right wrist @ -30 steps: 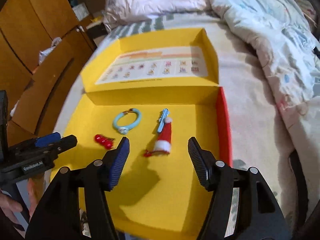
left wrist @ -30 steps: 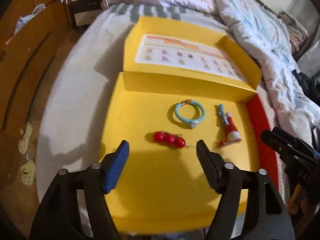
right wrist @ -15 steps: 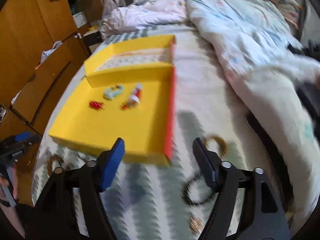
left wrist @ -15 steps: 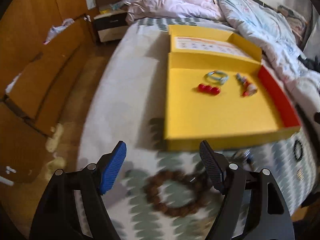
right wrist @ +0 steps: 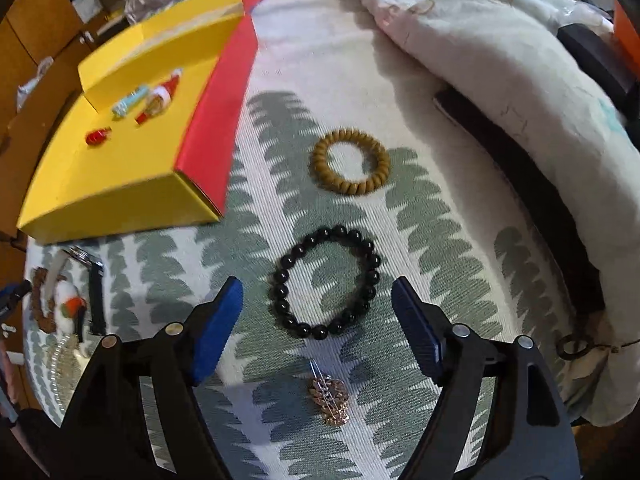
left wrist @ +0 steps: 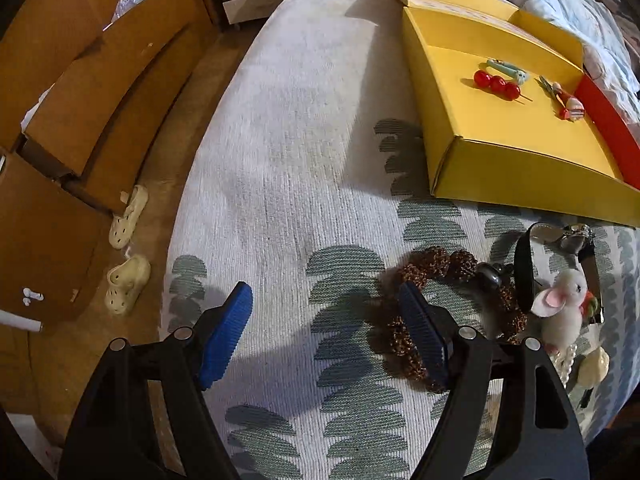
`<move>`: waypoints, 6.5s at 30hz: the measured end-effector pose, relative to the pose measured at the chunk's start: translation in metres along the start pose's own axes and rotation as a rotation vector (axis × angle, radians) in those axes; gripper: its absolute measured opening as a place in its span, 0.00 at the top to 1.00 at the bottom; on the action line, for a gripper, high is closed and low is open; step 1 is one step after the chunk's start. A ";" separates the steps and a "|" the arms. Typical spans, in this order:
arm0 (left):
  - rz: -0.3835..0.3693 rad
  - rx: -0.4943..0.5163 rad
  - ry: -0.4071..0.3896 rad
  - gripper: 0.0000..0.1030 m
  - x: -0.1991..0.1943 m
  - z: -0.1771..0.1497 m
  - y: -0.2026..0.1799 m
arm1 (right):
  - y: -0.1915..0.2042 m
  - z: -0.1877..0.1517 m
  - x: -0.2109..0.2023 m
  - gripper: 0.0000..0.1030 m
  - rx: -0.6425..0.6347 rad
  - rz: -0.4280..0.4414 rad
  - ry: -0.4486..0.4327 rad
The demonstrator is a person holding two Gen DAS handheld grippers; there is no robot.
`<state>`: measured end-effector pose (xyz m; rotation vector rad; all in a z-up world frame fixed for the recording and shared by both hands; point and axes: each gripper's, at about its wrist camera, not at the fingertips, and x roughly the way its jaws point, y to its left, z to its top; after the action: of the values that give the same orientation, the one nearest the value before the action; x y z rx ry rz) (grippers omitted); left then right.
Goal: Organize jewelry
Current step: 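Move right tool to black bead bracelet while left tool approaches brown rudraksha bracelet, then grasp black bead bracelet with right tool while left tool grasps rudraksha bracelet, then lift brown rudraksha bracelet with left tool off the bed, then carry rudraksha bracelet with left tool into yellow box while right tool carries black bracelet, then open both tools to drop both bracelets onto the box floor, then grasp white bunny plush with left tool while right tool grasps tan coil hair tie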
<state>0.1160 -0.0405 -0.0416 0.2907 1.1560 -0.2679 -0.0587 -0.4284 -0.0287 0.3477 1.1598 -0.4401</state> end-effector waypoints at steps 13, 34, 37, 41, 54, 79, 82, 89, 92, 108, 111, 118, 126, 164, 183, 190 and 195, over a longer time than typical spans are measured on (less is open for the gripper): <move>-0.043 0.042 0.085 0.27 0.012 -0.013 -0.020 | 0.003 -0.003 0.027 0.19 -0.037 -0.087 0.065; -0.039 0.094 0.075 0.65 0.007 -0.014 -0.043 | -0.013 0.003 0.029 0.64 0.029 -0.093 0.065; -0.058 0.087 0.078 0.74 0.008 -0.014 -0.041 | -0.017 0.004 0.029 0.72 0.038 -0.086 0.062; -0.085 0.068 0.084 0.79 0.007 -0.013 -0.039 | -0.017 0.005 0.028 0.79 0.042 -0.073 0.057; -0.202 0.015 0.027 0.79 -0.019 -0.007 -0.023 | -0.022 0.001 -0.008 0.80 0.074 0.006 -0.022; -0.292 0.023 -0.064 0.79 -0.056 -0.007 -0.034 | -0.010 0.000 0.016 0.83 0.030 -0.021 0.053; -0.294 0.026 -0.065 0.79 -0.057 -0.008 -0.035 | -0.007 0.001 0.022 0.80 0.024 -0.022 0.070; -0.291 0.028 -0.065 0.79 -0.057 -0.007 -0.036 | 0.000 0.007 0.032 0.79 0.005 -0.044 0.090; -0.300 0.025 -0.067 0.79 -0.057 -0.007 -0.036 | 0.008 0.008 0.033 0.89 -0.020 -0.075 0.092; -0.356 -0.005 -0.111 0.79 -0.076 -0.004 -0.031 | -0.005 0.007 -0.027 0.90 0.047 0.093 -0.042; -0.368 -0.007 -0.122 0.79 -0.081 -0.002 -0.032 | -0.005 0.008 -0.043 0.90 0.056 0.136 -0.076; -0.392 -0.011 -0.146 0.79 -0.093 0.004 -0.036 | 0.010 0.009 -0.076 0.90 0.039 0.184 -0.144; -0.406 -0.002 -0.184 0.79 -0.115 0.033 -0.052 | 0.050 0.035 -0.111 0.90 -0.027 0.262 -0.229; -0.489 0.049 0.042 0.79 -0.002 0.138 -0.120 | 0.144 0.135 0.022 0.90 -0.105 0.226 -0.061; -0.366 0.033 -0.123 0.39 -0.035 0.133 -0.086 | 0.077 0.121 -0.035 0.34 0.032 0.282 -0.274; -0.269 0.103 -0.217 0.29 -0.079 0.074 -0.085 | 0.029 0.074 -0.060 0.34 0.007 0.178 -0.280; -0.243 0.142 -0.220 0.24 -0.084 0.037 -0.088 | -0.014 0.031 -0.051 0.34 0.015 0.130 -0.208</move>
<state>0.0848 -0.1308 0.0417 0.2384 0.9556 -0.5837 -0.0577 -0.4473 0.0293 0.3791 0.9260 -0.3618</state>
